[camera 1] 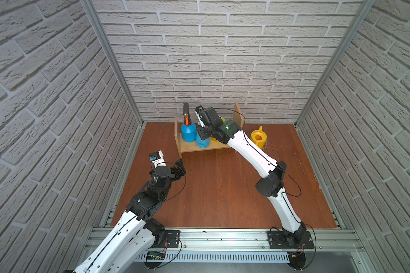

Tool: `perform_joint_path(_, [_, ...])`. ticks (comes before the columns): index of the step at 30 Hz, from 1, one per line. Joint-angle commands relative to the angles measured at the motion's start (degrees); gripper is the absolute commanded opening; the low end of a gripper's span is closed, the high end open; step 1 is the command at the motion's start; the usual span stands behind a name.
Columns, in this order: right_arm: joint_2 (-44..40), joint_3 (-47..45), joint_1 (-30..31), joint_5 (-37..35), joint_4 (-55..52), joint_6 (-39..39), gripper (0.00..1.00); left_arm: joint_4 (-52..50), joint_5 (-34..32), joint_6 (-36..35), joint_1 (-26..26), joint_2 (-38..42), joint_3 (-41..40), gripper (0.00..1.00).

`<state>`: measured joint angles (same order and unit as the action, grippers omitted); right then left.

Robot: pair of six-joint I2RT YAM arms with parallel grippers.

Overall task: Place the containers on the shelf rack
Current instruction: 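Place the container on the shelf.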

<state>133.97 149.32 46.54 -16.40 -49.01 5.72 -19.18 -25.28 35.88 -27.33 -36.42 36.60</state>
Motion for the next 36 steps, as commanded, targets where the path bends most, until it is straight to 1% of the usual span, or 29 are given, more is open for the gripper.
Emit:
perform_joint_path(1, [0.6, 1.8, -0.6, -0.7, 3.2, -0.5, 0.06, 2.5, 0.0, -0.7, 0.4, 0.1, 0.3, 0.98])
perform_joint_path(5, [1.5, 1.9, -0.6, -0.8, 3.3, -0.7, 0.12, 2.5, 0.0, -0.7, 0.4, 0.0, 0.2, 0.98])
perform_joint_path(15, [1.5, 1.9, -0.8, 0.3, 3.7, -1.4, 0.44, 2.5, -0.2, -0.9, 0.4, 0.1, 0.2, 0.98])
perform_joint_path(20, [0.2, 1.9, -0.7, 0.6, 3.6, -1.6, 0.52, 2.6, -0.1, -1.0, 0.4, 0.1, 0.3, 0.98])
perform_joint_path(26, [-2.0, 1.9, -0.7, 1.3, 3.0, -1.3, 0.67, 2.6, 0.0, -1.1, 0.4, 0.4, 0.5, 0.98])
perform_joint_path(32, [-5.3, 1.8, -0.3, 3.4, 1.8, -1.0, 0.75, 2.3, -0.1, -1.1, 0.4, 0.9, 0.6, 0.98])
perform_joint_path(36, [-8.3, 1.7, 0.1, 6.4, 0.4, -0.6, 0.76, 2.3, 0.1, -1.1, 0.4, 1.2, 0.6, 0.98])
